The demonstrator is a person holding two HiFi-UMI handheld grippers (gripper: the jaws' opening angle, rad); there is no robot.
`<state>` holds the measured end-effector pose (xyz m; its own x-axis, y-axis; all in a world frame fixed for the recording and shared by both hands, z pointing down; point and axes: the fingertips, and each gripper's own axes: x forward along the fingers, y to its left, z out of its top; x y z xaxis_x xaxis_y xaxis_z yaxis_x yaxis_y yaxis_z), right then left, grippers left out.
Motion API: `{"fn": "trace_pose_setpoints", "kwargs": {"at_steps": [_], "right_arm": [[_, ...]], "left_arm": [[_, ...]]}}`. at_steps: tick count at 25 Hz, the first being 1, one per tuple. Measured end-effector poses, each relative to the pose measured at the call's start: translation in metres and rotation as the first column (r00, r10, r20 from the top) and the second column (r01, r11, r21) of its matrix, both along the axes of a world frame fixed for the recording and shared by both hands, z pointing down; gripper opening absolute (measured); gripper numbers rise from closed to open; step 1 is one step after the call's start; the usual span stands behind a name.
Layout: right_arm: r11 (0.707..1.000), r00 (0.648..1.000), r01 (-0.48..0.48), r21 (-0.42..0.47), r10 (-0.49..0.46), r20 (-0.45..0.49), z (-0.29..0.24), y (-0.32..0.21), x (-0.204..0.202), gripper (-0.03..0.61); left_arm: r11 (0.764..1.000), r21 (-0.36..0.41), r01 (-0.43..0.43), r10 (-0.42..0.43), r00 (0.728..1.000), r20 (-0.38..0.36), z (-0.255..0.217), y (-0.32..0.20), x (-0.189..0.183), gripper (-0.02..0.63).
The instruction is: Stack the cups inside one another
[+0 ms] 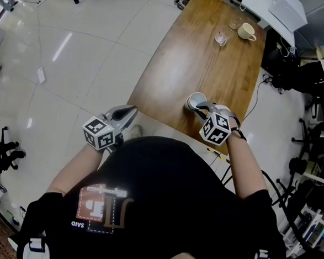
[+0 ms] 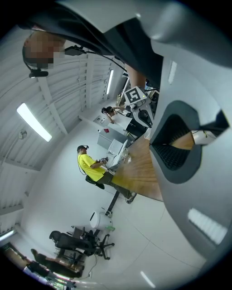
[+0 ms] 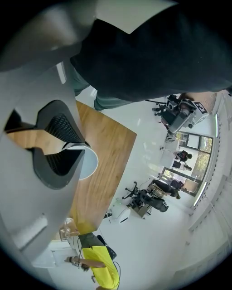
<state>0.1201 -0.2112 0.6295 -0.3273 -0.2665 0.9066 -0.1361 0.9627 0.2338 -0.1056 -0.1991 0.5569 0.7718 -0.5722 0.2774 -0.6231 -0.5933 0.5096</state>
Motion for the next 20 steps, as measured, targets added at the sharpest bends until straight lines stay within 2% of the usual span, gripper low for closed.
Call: {"fn": "trace_pose_setpoints", "kwargs": {"at_steps": [4,6,8,11,13,17,20], "right_arm": [[1.0,0.999,-0.025,-0.003,0.025,0.021,0.0,-0.002,-0.002,0.098],[0.996,0.992,-0.083,0.045,0.078,0.103,-0.028,-0.009,-0.001,0.098],[0.977,0.957,-0.194,0.092,0.168,0.236,-0.069,-0.021,0.006,0.095],[0.923,0.856,-0.37,0.104,0.295,0.424,-0.126,-0.029,0.032,0.084],[0.88,0.782,-0.465,0.097,0.357,0.511,-0.153,-0.027,0.056,0.083],[0.787,0.645,-0.61,0.085,0.432,0.631,-0.191,-0.016,0.105,0.074],[0.723,0.547,-0.69,0.043,0.482,0.685,-0.196,-0.003,0.137,0.071]], "left_arm": [[1.0,-0.004,-0.007,0.007,1.0,0.008,0.0,0.001,-0.003,0.002],[1.0,0.0,-0.019,0.019,1.0,0.006,-0.002,0.0,0.002,0.002],[0.999,0.008,-0.035,0.035,0.999,0.003,-0.004,-0.005,0.009,0.002],[0.997,0.024,-0.067,0.067,0.998,-0.004,-0.01,-0.011,0.023,0.002],[0.995,0.043,-0.093,0.093,0.996,-0.01,-0.017,-0.016,0.035,0.002],[0.987,0.096,-0.132,0.134,0.991,-0.019,-0.034,-0.037,0.06,0.002],[0.98,0.133,-0.147,0.151,0.988,-0.023,-0.048,-0.053,0.076,0.002]]}}
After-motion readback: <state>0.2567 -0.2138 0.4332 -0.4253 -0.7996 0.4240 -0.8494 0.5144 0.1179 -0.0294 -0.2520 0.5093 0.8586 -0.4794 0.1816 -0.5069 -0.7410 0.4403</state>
